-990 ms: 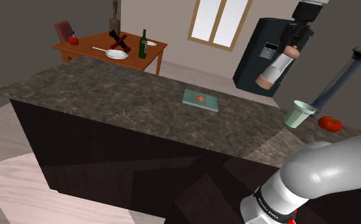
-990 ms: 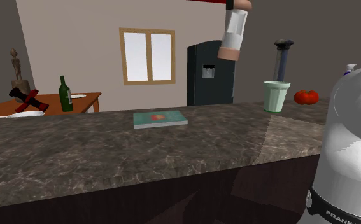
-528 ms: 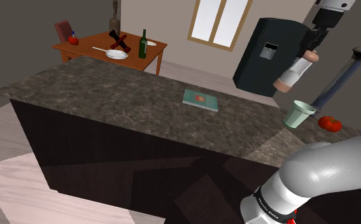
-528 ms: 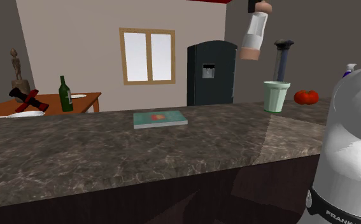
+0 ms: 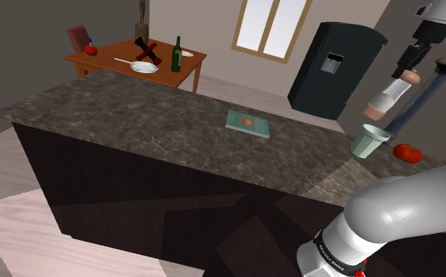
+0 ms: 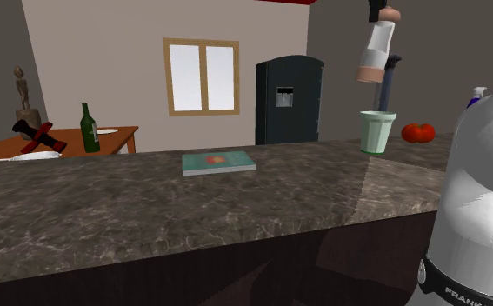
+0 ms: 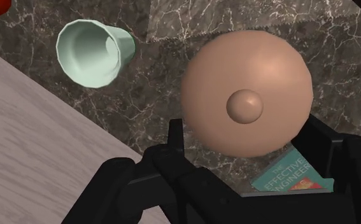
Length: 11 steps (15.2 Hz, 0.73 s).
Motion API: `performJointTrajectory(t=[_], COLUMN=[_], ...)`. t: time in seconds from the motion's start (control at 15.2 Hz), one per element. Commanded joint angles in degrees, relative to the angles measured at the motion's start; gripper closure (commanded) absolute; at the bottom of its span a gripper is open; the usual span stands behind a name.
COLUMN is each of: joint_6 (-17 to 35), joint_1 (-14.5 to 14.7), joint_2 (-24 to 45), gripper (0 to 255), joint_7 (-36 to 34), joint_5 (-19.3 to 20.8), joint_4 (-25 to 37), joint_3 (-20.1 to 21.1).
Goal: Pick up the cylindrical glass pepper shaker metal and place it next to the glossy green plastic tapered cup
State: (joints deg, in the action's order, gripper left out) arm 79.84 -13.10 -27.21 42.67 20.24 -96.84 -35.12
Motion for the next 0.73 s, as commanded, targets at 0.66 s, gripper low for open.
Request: performJointTrajectory(t=[0.66], joint_6=[7.4], joint_1=[-1.4], joint_2=[-2.9], gripper=[255], joint_7=[1.5], joint_5=[2.2], joint_4=[-9.1], joint_3=[-3.1])
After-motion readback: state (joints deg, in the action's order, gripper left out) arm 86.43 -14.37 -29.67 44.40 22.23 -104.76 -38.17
